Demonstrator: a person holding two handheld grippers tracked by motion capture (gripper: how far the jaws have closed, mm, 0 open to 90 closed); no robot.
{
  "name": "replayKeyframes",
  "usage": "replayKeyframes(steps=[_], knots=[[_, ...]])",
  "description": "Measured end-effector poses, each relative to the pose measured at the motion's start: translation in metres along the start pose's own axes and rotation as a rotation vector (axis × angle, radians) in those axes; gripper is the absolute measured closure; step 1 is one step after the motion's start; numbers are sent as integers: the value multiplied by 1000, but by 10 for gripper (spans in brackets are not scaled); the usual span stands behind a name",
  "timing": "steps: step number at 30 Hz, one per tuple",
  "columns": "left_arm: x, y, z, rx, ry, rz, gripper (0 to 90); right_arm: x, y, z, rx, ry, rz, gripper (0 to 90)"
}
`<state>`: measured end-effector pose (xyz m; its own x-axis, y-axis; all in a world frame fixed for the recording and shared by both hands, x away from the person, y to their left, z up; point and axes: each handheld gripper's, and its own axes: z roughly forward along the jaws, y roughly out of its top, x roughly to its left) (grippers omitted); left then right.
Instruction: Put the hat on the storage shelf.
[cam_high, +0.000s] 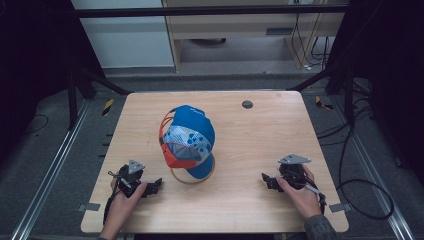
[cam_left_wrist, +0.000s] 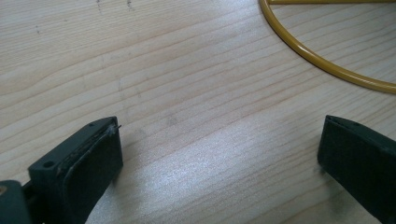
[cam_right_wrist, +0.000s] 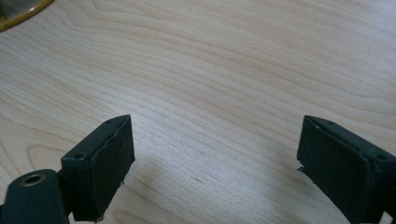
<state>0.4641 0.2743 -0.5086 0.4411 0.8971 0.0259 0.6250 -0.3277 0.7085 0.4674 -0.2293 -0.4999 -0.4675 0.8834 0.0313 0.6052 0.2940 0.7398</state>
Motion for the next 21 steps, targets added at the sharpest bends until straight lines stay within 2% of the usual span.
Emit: replayKeyframes(steps=[5, 11, 14, 21], knots=[[0, 0, 0, 0, 0, 0, 0, 4, -5, 8, 19, -14, 6, 100], [0, 0, 0, 1, -1, 2, 0, 10, -7, 11, 8, -49, -3, 71], [0, 0, 1, 0, -4, -4, 0, 11, -6, 11, 11, -42, 8, 65], [2, 3, 3, -2, -6, -5, 0, 12, -7, 11, 7, -60, 7, 66]])
